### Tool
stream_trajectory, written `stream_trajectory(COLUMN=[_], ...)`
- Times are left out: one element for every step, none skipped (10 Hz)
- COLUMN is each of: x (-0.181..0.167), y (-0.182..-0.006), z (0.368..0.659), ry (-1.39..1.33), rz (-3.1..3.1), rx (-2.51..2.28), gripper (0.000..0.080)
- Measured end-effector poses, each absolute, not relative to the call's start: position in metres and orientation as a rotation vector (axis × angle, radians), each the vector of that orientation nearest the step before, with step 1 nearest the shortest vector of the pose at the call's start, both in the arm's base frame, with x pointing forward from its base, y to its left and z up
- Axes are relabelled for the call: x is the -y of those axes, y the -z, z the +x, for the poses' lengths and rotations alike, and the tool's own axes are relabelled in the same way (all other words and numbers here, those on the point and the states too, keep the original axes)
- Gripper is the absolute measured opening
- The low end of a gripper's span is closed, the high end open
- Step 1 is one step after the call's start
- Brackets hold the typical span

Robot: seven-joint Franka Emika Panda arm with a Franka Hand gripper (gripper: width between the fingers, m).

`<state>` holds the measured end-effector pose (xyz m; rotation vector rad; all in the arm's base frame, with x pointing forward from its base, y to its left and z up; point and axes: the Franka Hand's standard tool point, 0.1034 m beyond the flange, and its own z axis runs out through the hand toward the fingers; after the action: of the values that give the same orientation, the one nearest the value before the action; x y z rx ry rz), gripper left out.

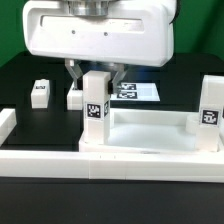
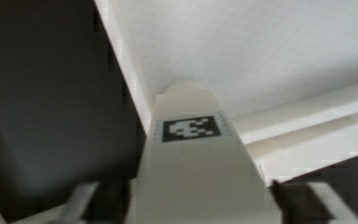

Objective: Assemble desk

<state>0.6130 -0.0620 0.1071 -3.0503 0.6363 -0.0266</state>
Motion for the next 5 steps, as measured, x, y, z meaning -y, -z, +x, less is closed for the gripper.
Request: stream_trajectory(x=[0.06, 0.056, 0.047, 0.038, 0.029], y=[-0.115, -0.122, -0.13, -0.136, -0.138], z=[0.612, 0.607, 0.598, 0.591, 0.588], ry=[0.036, 0.039, 0.034, 0.034, 0.029], rz=[-3.042, -3.031, -3.002, -2.972, -2.961], rx=[-0.65, -0.669, -0.755, -0.836, -0.863], gripper=[0.0541, 0.0627, 0.0643, 0.0643, 0.0648])
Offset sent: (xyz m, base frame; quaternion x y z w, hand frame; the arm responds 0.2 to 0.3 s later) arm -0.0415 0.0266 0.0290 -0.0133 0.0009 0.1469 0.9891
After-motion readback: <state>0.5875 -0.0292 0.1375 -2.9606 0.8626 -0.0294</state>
